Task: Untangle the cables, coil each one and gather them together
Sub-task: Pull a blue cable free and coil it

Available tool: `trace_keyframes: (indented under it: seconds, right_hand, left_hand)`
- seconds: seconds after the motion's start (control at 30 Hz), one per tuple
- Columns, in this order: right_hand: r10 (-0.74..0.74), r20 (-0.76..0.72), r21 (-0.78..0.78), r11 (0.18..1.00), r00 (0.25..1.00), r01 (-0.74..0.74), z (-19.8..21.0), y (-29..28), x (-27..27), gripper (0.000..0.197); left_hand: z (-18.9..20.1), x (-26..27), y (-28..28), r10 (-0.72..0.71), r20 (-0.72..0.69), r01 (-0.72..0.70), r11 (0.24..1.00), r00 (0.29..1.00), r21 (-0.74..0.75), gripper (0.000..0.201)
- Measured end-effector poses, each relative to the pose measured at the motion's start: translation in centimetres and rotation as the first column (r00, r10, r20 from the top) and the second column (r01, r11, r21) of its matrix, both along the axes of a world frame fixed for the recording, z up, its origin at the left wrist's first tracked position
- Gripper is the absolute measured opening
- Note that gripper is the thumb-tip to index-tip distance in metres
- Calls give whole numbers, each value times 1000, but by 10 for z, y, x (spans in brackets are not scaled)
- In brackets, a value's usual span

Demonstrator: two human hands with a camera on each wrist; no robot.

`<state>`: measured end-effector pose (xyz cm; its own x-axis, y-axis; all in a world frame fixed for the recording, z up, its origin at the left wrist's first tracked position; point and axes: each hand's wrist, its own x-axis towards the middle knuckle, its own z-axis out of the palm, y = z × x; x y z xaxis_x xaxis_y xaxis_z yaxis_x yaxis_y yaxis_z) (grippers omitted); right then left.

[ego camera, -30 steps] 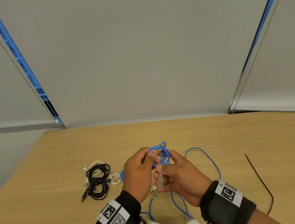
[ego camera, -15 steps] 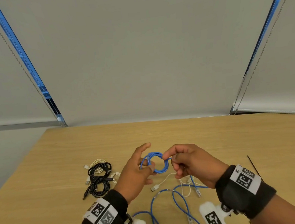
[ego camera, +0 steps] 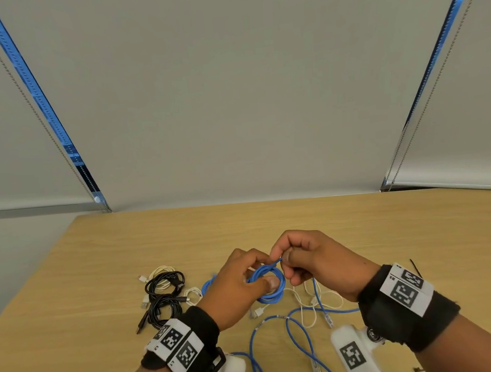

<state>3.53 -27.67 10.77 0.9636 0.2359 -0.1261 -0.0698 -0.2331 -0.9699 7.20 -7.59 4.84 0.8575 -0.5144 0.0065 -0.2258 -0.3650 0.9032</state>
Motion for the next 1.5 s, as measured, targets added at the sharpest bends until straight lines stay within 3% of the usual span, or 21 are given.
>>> trace_keyframes:
  seconds: [0.17,0.23,0.4,0.47,0.53,0.57,0.67,0.73,0.8,0.9,1.03,1.23,1.4,1.5]
  right_hand:
    - [-31,20,9,999,999,30,-3,-3,-2,23]
    - [-21,23,-21,1000,1000,21,-3,-6,-1,23]
    - [21,117,-368,929,993,24,-2,-17,5,33]
    - [28,172,-435,899,985,51,-1,-20,7,29]
    - [70,189,-451,892,979,24,2,-16,4,25]
    - [100,180,-450,893,979,-8,2,-13,3,35]
    - [73,81,-296,954,994,-46,-3,-10,1,48]
    - [59,39,-263,964,998,-46,-2,-11,1,40]
    - [97,56,-374,925,994,-69,0,-11,3,34]
    - [140,94,-465,882,986,-81,5,-7,6,36]
    - [169,105,-434,895,980,-107,9,-5,5,41]
    - [165,142,-472,878,976,-80,21,-19,12,36]
    - [306,183,-627,768,934,-129,21,-21,7,23]
    - [334,137,-677,719,932,-158,14,-20,3,30]
  left_hand:
    - [-4,2,0,-21,-78,14,996,997,-88,17]
    - [-3,1,0,-5,-81,-4,993,997,-118,19]
    - [4,-6,0,35,-151,-68,973,988,-220,32]
    - [8,-8,-2,25,-167,-72,958,986,-279,32]
    - [13,-8,-4,41,-155,-92,935,987,-342,31]
    - [14,-8,-4,59,-140,-106,926,988,-361,31]
    - [17,-9,-6,54,-142,-106,914,988,-392,30]
    - [20,-10,-5,16,-90,-46,939,996,-340,25]
    - [22,-8,-5,2,31,4,976,1000,-216,18]
    - [22,-6,-7,-6,183,22,996,983,-84,22]
    - [23,-7,-4,-40,255,54,997,966,-48,26]
    - [22,-7,2,-16,167,33,994,986,-105,24]
    - [24,-8,1,33,1,-31,955,999,-294,26]
    - [21,-13,-3,37,-7,-37,925,999,-377,22]
